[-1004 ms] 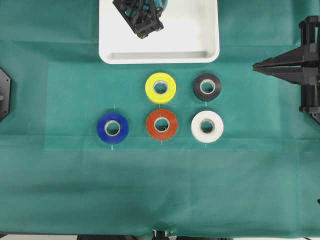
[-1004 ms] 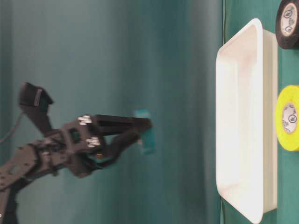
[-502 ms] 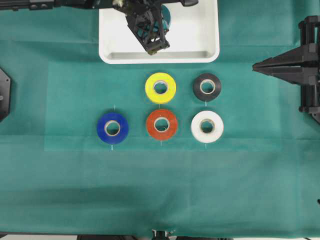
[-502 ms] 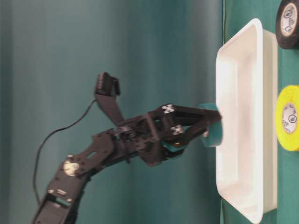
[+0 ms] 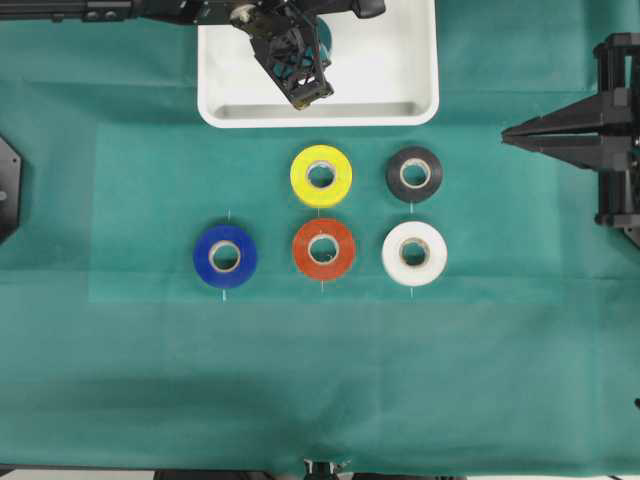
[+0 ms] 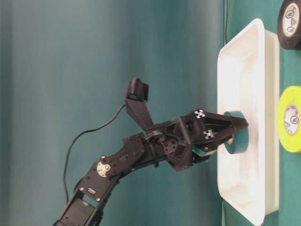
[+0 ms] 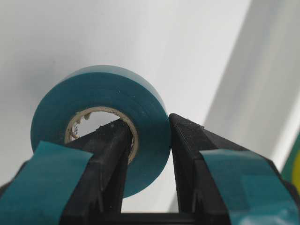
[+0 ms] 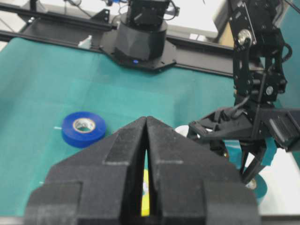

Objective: Place the tape from the fixed location into the white case.

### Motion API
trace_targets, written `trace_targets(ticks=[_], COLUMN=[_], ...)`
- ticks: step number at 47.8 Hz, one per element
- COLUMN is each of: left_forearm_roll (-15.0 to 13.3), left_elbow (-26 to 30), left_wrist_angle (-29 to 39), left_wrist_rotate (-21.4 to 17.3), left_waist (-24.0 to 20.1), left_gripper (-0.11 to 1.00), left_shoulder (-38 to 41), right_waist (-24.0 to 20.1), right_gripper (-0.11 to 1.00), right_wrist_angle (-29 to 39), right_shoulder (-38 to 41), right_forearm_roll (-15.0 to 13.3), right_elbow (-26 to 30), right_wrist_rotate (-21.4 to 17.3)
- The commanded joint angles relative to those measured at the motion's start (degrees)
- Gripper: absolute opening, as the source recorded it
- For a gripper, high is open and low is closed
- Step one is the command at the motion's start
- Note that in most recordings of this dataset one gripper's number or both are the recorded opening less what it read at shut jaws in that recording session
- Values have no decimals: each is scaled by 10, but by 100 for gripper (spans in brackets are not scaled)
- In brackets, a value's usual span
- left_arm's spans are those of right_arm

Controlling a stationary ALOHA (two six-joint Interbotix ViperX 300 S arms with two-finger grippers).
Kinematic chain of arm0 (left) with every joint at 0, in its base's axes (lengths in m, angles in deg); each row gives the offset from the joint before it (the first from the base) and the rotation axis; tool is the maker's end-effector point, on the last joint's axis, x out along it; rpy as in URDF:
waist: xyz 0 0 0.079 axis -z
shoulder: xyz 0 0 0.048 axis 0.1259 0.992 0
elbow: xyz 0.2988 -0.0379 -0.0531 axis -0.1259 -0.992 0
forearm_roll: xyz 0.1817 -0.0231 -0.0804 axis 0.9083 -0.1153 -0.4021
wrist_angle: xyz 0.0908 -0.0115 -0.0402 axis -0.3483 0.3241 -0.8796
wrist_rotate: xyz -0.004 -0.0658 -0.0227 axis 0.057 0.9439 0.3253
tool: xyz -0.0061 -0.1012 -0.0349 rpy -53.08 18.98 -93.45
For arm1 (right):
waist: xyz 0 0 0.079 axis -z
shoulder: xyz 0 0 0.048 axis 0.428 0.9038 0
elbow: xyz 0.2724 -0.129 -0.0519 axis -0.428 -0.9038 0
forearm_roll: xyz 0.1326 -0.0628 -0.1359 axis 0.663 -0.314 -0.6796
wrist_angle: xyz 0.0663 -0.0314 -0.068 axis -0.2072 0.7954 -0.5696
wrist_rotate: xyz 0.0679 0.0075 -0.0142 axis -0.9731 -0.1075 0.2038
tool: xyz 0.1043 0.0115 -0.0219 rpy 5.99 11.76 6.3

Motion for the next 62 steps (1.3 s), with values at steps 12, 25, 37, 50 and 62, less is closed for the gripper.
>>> trace_targets(ticks=[12,25,37,50,62], left_forearm_roll=[-1,-2,-4,-4,-4], left_elbow=[7,7,7,6,7], left_wrist_angle=[-11,-21,-21,-21,-19], left_wrist_rotate=[-1,-1,-1,-4,-5], left_waist=[-11,-11,-7,-2,-2], left_gripper=[22,22,24,93,88], left_shoulder=[3,5,5,3,-2], right_waist=[0,0,0,0,0], right_gripper=[0,0,0,0,0], right_wrist_angle=[-2,-2,-2,-2,-3], right_shoulder=[4,4,4,4,4], right_forearm_roll=[-1,-1,-1,-1,0], right_elbow=[14,14,14,15,15], right_wrist_rotate=[-1,-1,-1,-1,-1])
